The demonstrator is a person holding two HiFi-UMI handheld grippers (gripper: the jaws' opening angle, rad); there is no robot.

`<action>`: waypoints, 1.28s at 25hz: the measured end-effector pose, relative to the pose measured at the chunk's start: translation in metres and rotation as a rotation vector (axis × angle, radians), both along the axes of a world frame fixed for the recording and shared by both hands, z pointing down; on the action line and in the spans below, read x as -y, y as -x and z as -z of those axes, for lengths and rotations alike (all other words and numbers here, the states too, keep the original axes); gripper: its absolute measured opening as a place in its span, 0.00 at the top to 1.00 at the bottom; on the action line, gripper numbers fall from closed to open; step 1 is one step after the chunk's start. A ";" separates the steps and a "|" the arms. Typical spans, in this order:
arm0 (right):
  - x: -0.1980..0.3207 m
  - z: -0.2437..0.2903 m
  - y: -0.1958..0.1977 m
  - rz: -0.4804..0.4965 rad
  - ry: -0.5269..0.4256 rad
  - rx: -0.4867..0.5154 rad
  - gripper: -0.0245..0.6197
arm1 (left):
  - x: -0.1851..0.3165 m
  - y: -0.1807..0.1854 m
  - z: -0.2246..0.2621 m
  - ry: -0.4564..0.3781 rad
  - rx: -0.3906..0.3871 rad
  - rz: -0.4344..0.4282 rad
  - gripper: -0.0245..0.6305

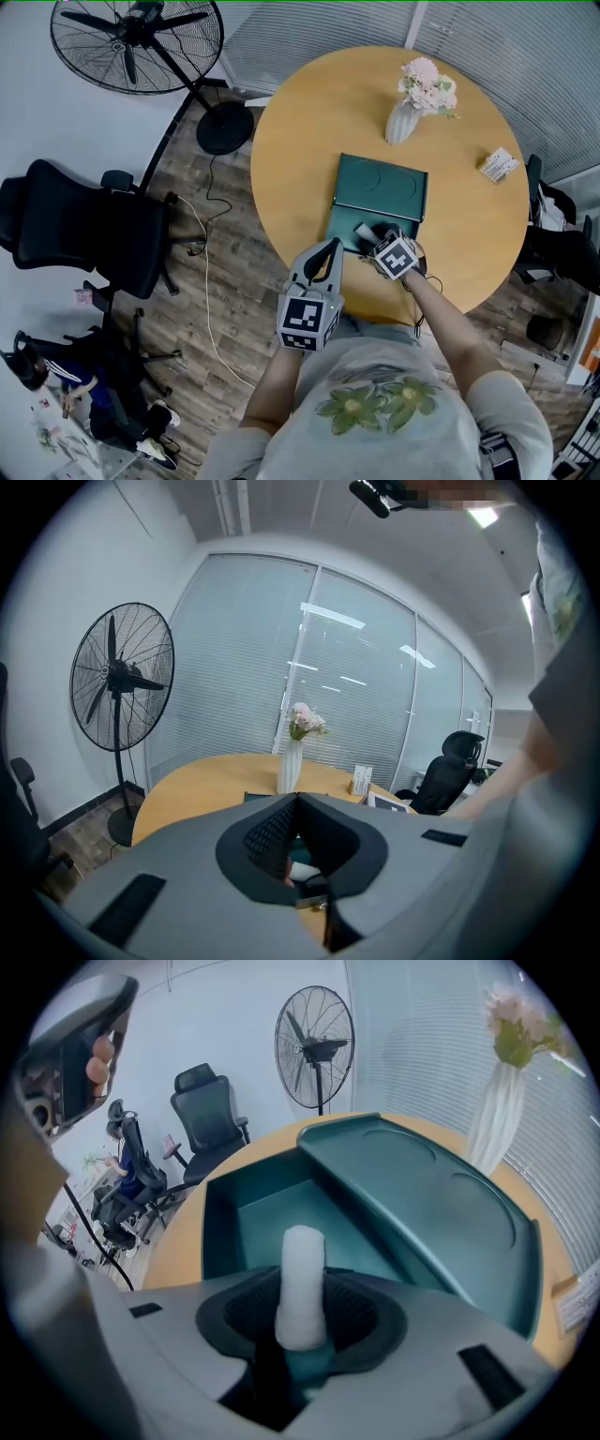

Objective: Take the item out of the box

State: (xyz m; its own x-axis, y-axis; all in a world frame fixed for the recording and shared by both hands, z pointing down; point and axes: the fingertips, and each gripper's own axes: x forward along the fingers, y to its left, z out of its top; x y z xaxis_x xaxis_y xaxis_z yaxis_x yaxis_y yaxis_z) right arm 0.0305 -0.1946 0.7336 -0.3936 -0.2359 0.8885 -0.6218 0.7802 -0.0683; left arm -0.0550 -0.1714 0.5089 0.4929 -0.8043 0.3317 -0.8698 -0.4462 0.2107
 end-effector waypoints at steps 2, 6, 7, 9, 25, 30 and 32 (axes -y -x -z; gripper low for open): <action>0.000 0.002 0.000 0.012 -0.006 -0.006 0.73 | 0.000 0.000 0.001 0.000 0.001 -0.001 0.96; 0.000 0.007 0.001 0.024 -0.012 -0.009 0.74 | 0.001 -0.001 0.002 -0.004 0.003 0.000 0.96; 0.000 0.006 0.001 0.026 -0.010 -0.006 0.74 | 0.001 -0.001 0.002 -0.004 0.003 0.000 0.96; -0.001 0.006 0.002 0.027 -0.012 -0.003 0.74 | 0.000 -0.001 0.003 -0.005 0.004 -0.001 0.96; 0.001 0.012 -0.001 0.028 -0.031 0.003 0.74 | -0.004 -0.002 0.004 -0.012 0.013 0.002 0.96; 0.007 0.023 -0.001 0.035 -0.054 0.014 0.74 | -0.005 -0.003 0.005 -0.012 0.016 0.001 0.96; 0.007 0.026 -0.001 0.033 -0.055 0.025 0.74 | -0.004 -0.003 0.006 -0.015 0.016 0.001 0.96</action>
